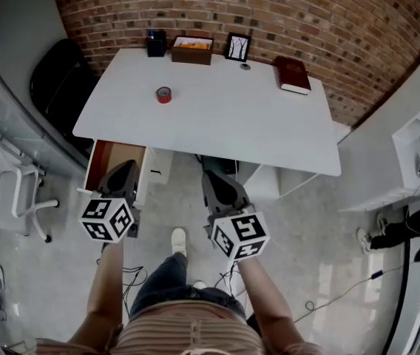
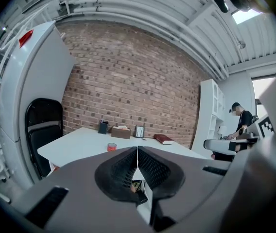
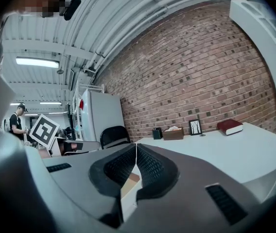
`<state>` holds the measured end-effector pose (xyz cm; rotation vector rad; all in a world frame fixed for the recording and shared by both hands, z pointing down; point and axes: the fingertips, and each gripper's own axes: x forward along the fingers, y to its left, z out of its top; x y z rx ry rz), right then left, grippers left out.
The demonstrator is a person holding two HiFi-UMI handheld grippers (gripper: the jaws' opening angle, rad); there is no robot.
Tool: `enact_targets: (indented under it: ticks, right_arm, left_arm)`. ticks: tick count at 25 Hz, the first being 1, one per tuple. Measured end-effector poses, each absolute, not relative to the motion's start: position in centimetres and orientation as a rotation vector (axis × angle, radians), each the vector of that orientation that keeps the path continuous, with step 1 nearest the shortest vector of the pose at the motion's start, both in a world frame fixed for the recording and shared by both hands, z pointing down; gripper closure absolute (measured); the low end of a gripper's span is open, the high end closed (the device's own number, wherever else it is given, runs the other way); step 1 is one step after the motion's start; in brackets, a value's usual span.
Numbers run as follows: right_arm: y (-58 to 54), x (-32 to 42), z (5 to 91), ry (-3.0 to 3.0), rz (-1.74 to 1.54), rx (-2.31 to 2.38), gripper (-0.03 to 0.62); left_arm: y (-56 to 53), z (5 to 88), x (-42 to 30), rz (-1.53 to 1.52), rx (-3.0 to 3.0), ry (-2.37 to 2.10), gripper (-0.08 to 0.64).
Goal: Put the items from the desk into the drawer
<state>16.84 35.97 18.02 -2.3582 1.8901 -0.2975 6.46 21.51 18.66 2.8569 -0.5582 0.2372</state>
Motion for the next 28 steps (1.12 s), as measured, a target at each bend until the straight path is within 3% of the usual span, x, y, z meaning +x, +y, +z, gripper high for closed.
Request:
enact_targets:
  ticks: [14,20,28]
  right_arm:
    - [24.5,23.0,19.6,1.826,-0.392,-2.418,0.574]
    - [22.2,25.1,19.7,1.785,-0.410,-2.476,0.574]
    - [20.1,28.7,19.0,1.744,-0.385,-2.538,0.574]
  left_arm:
    - [9.2,20.4,13.9,0.297,2.830,-0.462,0.546]
    - [6.0,21.6,17.4,0.385,2.869,-0.357,0.455]
    - [1.7,23.9,23.8,0.586,2.959,-0.251,0.420]
